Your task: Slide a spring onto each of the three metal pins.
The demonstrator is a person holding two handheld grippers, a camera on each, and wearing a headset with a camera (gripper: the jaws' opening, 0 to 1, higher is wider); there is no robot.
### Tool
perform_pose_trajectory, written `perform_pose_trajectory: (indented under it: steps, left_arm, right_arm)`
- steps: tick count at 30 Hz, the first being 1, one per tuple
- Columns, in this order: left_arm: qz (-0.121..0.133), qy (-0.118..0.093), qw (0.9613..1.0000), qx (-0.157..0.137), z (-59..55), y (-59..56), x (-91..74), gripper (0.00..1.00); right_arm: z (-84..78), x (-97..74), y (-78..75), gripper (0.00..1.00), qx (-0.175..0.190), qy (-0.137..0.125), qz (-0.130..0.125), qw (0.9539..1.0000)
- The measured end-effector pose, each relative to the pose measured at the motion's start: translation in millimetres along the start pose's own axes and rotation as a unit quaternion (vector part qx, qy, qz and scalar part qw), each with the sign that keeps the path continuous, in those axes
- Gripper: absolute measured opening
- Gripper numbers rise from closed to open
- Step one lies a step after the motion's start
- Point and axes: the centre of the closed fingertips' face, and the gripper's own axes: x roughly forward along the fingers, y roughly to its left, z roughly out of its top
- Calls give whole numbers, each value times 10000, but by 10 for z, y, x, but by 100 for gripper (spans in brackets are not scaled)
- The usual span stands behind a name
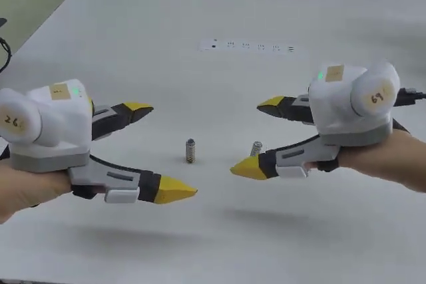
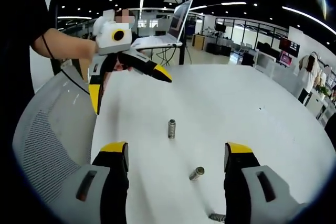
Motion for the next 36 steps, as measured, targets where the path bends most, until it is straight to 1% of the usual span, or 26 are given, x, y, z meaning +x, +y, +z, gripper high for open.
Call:
perform_pose_trajectory:
  steps: [1,5,7,9,13,15,18,19,21,23,25,28,31,33,34,36]
  left_arm:
    - [4,-3,10000,11,9,-1,6,98]
    - [-15,-39,10000,35,40,-21,27,98]
    - [-23,-58,10000,44,50,-35,32,98]
    - [-34,-64,10000,44,53,-51,30,98]
    - [-23,-61,10000,34,47,-68,7,98]
    - [24,-76,10000,47,53,-49,-14,98]
    - [70,-105,9999,36,69,-26,-48,98]
    - [73,-103,9999,38,69,-24,-52,98]
    - [102,-84,9999,43,61,-16,-70,98]
    - [113,-81,9999,31,52,-32,-89,98]
    - [136,-64,9999,31,31,-53,-102,98]
    - [223,-65,9997,-6,2,-48,-121,98]
    - [291,-51,9995,-69,-22,-37,-136,98]
    - [351,-29,9994,-65,-29,-33,-145,98]
    - [339,-24,9994,-67,-31,-46,-149,98]
    - [345,11,9994,-79,-41,-53,-151,98]
  right_arm:
    - [-24,-30,16,76,94,-18,-14,10000]
    - [-71,-127,8,82,261,-178,-171,9994]
    - [-115,-189,2,83,367,-211,-216,9989]
    - [-156,-250,-11,84,400,-226,-266,9986]
    - [-267,-440,-20,86,538,-282,-414,9973]
    - [-325,-537,1,88,638,-331,-469,9963]
    - [-428,-674,-25,92,831,-399,-636,9937]
    - [-461,-709,-24,92,873,-402,-646,9933]
    - [-560,-810,-31,92,1047,-458,-738,9907]
    - [-629,-860,-25,96,1176,-475,-760,9890]
    - [-723,-928,-27,99,1413,-473,-813,9855]
    - [-787,-1002,-34,99,1523,-464,-939,9828]
    - [-824,-1031,-35,99,1578,-441,-994,9815]
    - [-873,-1044,-56,99,1628,-340,-1017,9808]
    - [-888,-1047,-75,99,1629,-302,-1062,9804]
    - [-862,-1036,-85,99,1660,-328,-1064,9798]
